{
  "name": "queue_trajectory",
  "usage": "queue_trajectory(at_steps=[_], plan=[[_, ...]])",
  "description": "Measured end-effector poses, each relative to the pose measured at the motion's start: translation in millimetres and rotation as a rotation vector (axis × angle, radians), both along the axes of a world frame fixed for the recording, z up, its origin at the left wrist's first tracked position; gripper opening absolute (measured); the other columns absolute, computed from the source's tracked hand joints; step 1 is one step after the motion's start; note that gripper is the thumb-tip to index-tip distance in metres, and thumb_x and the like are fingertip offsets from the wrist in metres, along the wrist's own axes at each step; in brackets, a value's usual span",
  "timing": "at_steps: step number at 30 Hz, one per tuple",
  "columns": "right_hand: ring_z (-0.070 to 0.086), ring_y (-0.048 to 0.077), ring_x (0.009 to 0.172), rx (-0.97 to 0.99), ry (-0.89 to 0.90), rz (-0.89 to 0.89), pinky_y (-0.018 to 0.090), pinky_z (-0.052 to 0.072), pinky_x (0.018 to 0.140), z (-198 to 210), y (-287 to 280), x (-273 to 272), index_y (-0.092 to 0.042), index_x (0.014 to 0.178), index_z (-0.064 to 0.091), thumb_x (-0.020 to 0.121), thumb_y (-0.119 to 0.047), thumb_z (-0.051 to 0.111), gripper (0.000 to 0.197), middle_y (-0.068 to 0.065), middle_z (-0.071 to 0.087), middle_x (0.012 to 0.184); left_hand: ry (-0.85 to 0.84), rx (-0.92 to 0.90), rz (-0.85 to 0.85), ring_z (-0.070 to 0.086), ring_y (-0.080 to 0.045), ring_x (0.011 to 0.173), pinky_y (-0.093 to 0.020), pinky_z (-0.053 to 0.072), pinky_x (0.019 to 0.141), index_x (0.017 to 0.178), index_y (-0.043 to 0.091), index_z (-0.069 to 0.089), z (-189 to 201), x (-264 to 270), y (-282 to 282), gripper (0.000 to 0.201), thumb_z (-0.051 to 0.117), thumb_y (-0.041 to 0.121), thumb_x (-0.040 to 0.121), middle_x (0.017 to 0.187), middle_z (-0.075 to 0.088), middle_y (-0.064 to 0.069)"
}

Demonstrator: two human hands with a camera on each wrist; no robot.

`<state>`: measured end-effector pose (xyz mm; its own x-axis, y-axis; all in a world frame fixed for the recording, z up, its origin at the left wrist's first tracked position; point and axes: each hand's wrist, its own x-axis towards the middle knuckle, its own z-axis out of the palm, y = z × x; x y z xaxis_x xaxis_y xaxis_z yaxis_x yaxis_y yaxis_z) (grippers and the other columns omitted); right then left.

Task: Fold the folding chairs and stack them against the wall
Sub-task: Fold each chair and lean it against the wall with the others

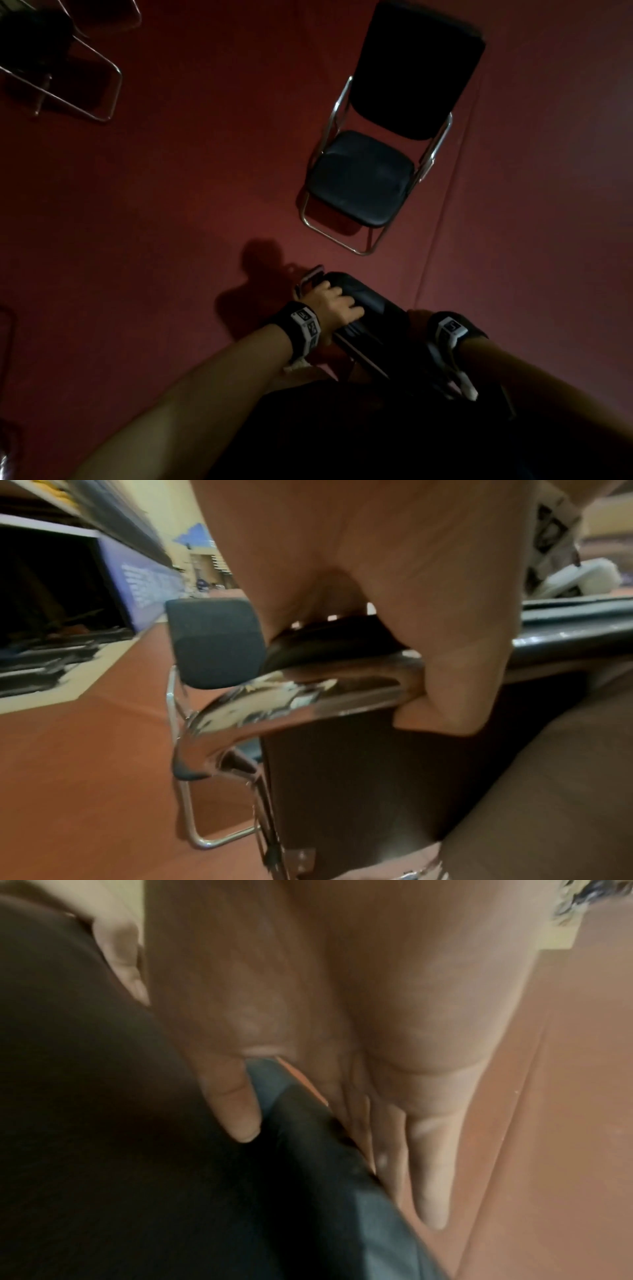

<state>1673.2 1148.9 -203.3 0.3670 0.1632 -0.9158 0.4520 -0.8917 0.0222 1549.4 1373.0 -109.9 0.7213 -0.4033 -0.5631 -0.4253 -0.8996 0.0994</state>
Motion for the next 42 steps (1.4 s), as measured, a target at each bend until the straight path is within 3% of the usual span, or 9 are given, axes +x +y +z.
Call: queue_trajectory(at_steps=[5, 10, 19, 23, 26, 29, 33, 39, 42], plan=[[0.060, 0.029, 0.119, 0.028, 0.036, 0.144, 0.035, 0.048, 0.093, 20.1, 67.5, 17.2, -0.010, 0.139, 0.051, 0.077, -0.053, 0.059, 0.076, 0.013, 0.060, 0.132, 0.007, 0.023, 0.109, 0.060, -0.028, 0.095, -0.036, 0.049, 0.073, 0.126, 0.022, 0.051, 7.1, -19.5, 53.7, 0.080, 0.087, 0.029, 0.055, 0.110, 0.060, -0.002], [0.056, 0.025, 0.126, 0.065, -0.014, 0.392, 0.033, 0.045, 0.099, 19.1, 166.3, 4.2, -0.013, 0.145, 0.045, 0.089, -0.039, 0.066, 0.065, 0.011, 0.056, 0.140, 0.047, 0.021, 0.308, 0.063, -0.030, 0.085, -0.033, 0.047, 0.057, 0.121, 0.017, 0.054, 4.5, -65.5, 112.1, 0.063, 0.082, 0.027, 0.065, 0.100, 0.062, -0.007], [0.042, 0.031, 0.139, 0.236, -0.136, 0.909, 0.042, 0.038, 0.113, 35.1, 399.3, -22.9, -0.017, 0.155, 0.026, 0.087, -0.038, 0.058, 0.078, 0.009, 0.038, 0.155, 0.030, 0.136, 0.801, 0.066, -0.031, 0.096, -0.036, 0.046, 0.069, 0.140, 0.012, 0.038, 11.9, -118.4, 220.3, 0.046, 0.054, 0.016, 0.097, 0.113, 0.066, -0.013], [0.034, 0.024, 0.144, 0.347, 0.068, 1.103, 0.038, 0.026, 0.119, 64.2, 494.7, -27.7, -0.022, 0.155, 0.031, 0.103, -0.041, 0.039, 0.056, 0.001, 0.034, 0.158, 0.164, 0.101, 1.054, 0.067, -0.031, 0.091, -0.036, 0.043, 0.063, 0.149, 0.011, 0.024, 11.7, -123.9, 284.6, 0.090, 0.079, 0.038, 0.083, 0.107, 0.066, -0.012], [0.047, 0.019, 0.131, 0.517, 0.362, 1.254, 0.040, 0.036, 0.113, 93.5, 542.2, -44.7, -0.029, 0.145, 0.045, 0.093, -0.059, 0.054, 0.061, -0.004, 0.049, 0.146, 0.173, 0.053, 1.323, 0.060, -0.031, 0.117, -0.040, 0.047, 0.088, 0.151, 0.012, 0.035, 21.6, -144.9, 327.2, 0.060, 0.060, 0.027, 0.099, 0.133, 0.059, -0.013], [0.054, 0.023, 0.123, 0.508, 0.255, 1.507, 0.042, 0.046, 0.102, 82.2, 586.7, -72.4, -0.023, 0.139, 0.045, 0.079, -0.059, 0.072, 0.076, 0.001, 0.053, 0.139, 0.195, -0.036, 1.523, 0.050, -0.030, 0.132, -0.036, 0.042, 0.104, 0.148, 0.017, 0.043, 8.6, -175.5, 353.4, 0.065, 0.070, 0.031, 0.090, 0.152, 0.045, -0.010], [0.055, 0.032, 0.122, 0.397, 0.147, 1.656, 0.042, 0.049, 0.099, 61.6, 627.7, -92.7, -0.009, 0.147, 0.034, 0.081, -0.041, 0.079, 0.087, 0.015, 0.051, 0.140, 0.250, -0.069, 1.554, 0.057, -0.029, 0.122, -0.042, 0.052, 0.097, 0.148, 0.027, 0.038, -11.0, -169.6, 369.5, 0.098, 0.088, 0.049, 0.066, 0.142, 0.054, -0.007], [0.049, 0.029, 0.132, 0.450, 0.184, 1.679, 0.043, 0.046, 0.105, 55.4, 674.4, -113.8, -0.023, 0.158, 0.014, 0.084, -0.050, 0.073, 0.099, 0.009, 0.039, 0.154, 0.216, -0.130, 1.618, 0.060, -0.025, 0.117, -0.042, 0.054, 0.091, 0.141, 0.031, 0.047, -20.3, -196.2, 414.1, 0.091, 0.090, 0.043, 0.062, 0.132, 0.060, -0.002], [0.046, 0.029, 0.135, 0.397, 0.203, 1.686, 0.041, 0.043, 0.107, 62.0, 698.3, -145.7, -0.022, 0.158, 0.015, 0.085, -0.048, 0.073, 0.097, 0.008, 0.039, 0.154, 0.270, -0.187, 1.649, 0.065, -0.019, 0.095, -0.033, 0.055, 0.074, 0.137, 0.023, 0.056, -34.9, -222.3, 443.2, 0.084, 0.092, 0.040, 0.063, 0.103, 0.069, 0.007]])
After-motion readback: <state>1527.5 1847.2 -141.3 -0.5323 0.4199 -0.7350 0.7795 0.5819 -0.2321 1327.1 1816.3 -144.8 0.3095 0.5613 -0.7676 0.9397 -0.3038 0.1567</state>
